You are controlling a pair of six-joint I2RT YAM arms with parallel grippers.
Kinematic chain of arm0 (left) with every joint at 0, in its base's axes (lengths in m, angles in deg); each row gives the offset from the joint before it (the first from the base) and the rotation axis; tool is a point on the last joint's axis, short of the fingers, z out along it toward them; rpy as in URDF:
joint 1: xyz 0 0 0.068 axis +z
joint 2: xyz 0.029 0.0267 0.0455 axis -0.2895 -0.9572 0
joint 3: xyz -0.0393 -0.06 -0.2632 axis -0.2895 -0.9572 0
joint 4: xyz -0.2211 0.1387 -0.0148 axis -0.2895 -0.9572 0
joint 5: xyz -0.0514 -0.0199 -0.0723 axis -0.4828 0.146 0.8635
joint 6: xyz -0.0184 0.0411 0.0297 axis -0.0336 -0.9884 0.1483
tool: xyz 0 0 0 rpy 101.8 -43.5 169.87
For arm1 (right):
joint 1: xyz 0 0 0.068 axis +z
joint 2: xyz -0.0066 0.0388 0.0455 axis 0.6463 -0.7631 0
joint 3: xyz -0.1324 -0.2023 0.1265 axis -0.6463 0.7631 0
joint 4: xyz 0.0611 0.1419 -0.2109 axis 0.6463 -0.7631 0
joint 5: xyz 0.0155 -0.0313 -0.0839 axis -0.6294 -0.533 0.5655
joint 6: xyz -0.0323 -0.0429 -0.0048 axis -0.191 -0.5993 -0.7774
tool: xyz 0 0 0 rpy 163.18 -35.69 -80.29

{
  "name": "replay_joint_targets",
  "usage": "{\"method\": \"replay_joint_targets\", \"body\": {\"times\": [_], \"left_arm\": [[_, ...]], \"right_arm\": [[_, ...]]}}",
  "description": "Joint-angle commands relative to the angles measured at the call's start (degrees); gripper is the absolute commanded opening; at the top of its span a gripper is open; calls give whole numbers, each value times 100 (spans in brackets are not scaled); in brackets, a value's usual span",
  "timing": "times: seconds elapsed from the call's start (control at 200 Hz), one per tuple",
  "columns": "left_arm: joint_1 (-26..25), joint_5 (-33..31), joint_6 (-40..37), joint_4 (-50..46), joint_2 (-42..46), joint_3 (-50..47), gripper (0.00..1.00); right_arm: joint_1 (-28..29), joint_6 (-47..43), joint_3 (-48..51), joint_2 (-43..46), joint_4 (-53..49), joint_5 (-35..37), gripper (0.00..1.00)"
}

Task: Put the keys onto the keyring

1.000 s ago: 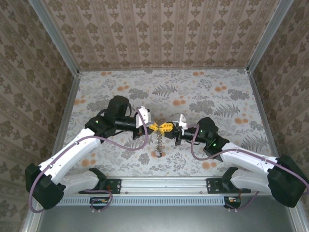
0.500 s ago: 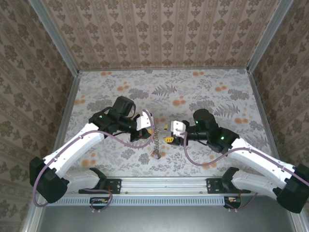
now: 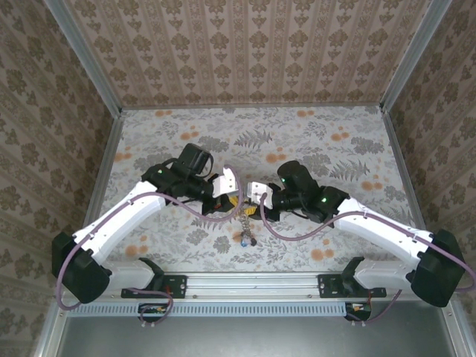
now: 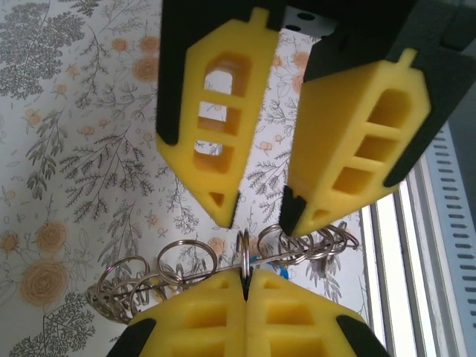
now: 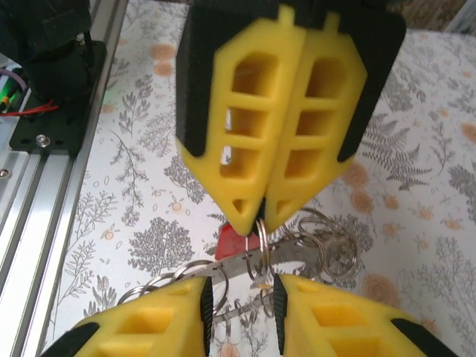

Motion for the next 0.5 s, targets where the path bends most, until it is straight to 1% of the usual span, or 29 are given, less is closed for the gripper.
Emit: {"method": "replay_joint_targets", "body": {"times": [0.0, 0.185, 0.25, 0.36, 0.445, 0.495], "left_arm": [[-51, 266, -189, -71, -22, 249, 0], [-70, 334, -161, -61, -68, 283, 0], [-74, 337, -154, -66, -79, 275, 0], [-83, 338, -149, -86, -72, 238, 0], [-57, 418, -141, -37, -14, 175, 0], [-33, 438, -90, 69, 69, 95, 8]], "right_arm": [[46, 174, -120, -92, 181, -37, 32], [43, 380, -61, -167, 592, -139, 32], [44, 398, -70, -193, 639, -251, 19], [43, 402, -100, -224, 595, -348, 0], [44, 502, -46, -194, 676, -397, 0], [38, 704, 73, -120, 950, -406, 0]]}}
